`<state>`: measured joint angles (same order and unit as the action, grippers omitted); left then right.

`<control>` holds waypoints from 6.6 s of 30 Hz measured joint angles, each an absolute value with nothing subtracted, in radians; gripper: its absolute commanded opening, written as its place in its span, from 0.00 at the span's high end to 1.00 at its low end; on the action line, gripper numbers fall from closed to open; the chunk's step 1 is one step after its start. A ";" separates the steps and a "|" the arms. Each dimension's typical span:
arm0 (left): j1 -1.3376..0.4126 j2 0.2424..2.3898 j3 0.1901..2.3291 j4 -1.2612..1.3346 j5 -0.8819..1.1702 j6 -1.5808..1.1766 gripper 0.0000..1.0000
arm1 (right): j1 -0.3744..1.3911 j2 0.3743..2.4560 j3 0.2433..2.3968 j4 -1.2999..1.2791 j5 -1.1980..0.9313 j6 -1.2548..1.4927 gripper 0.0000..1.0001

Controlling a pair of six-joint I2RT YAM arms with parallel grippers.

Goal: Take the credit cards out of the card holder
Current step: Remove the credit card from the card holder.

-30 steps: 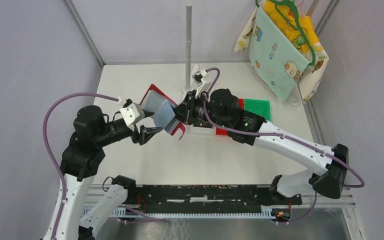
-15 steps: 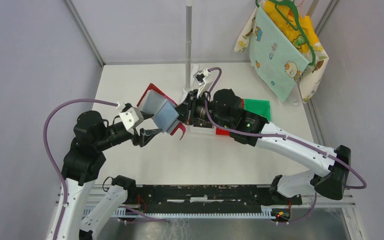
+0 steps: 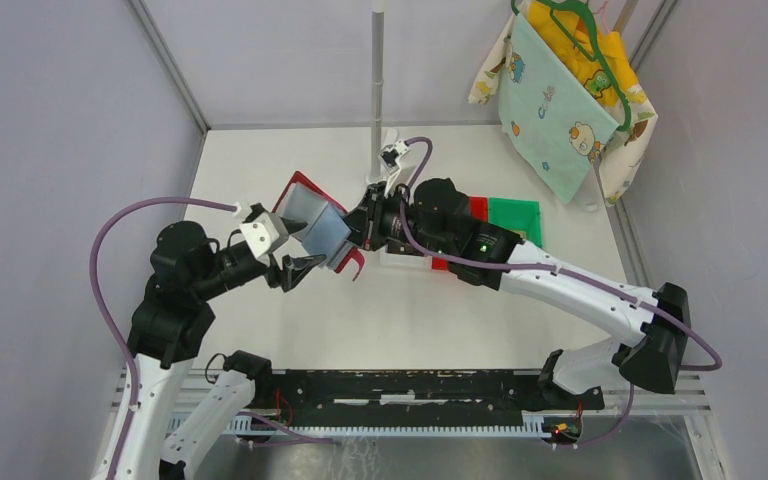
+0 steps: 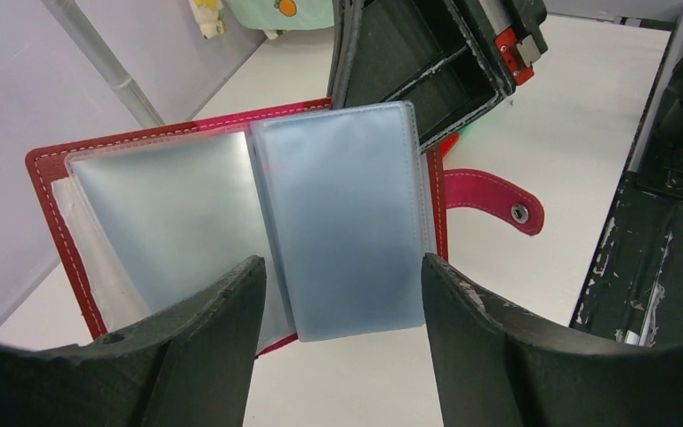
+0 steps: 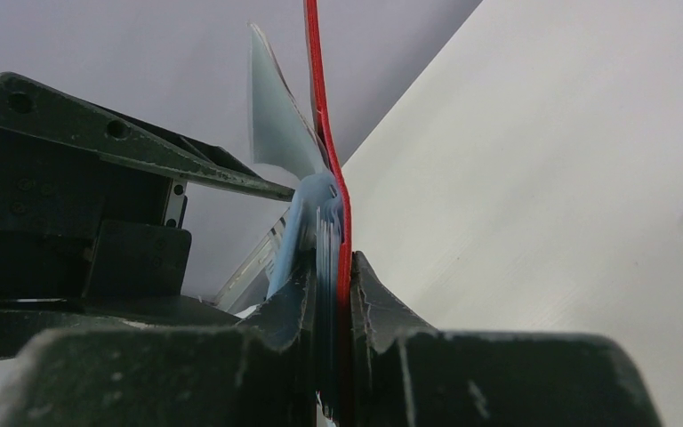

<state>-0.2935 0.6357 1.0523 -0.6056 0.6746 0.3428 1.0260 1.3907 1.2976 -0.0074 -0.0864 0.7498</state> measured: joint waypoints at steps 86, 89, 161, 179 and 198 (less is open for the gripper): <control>-0.294 0.566 1.109 -0.710 0.529 0.590 0.26 | 1.040 1.411 1.286 0.050 -0.105 0.747 1.00; -0.294 0.567 1.110 -0.710 0.529 0.590 0.25 | 1.040 1.391 1.267 0.069 -0.106 0.738 1.00; -0.297 0.584 1.176 -0.675 0.501 0.408 0.00 | 1.015 1.443 1.192 0.474 -0.436 0.814 1.00; -0.298 0.617 1.179 -0.679 0.495 0.409 0.00 | 0.969 1.443 1.192 0.455 -0.418 0.933 1.00; -0.298 0.611 1.216 -0.814 0.561 0.433 0.00 | 0.966 1.443 1.268 0.330 -0.394 0.948 1.00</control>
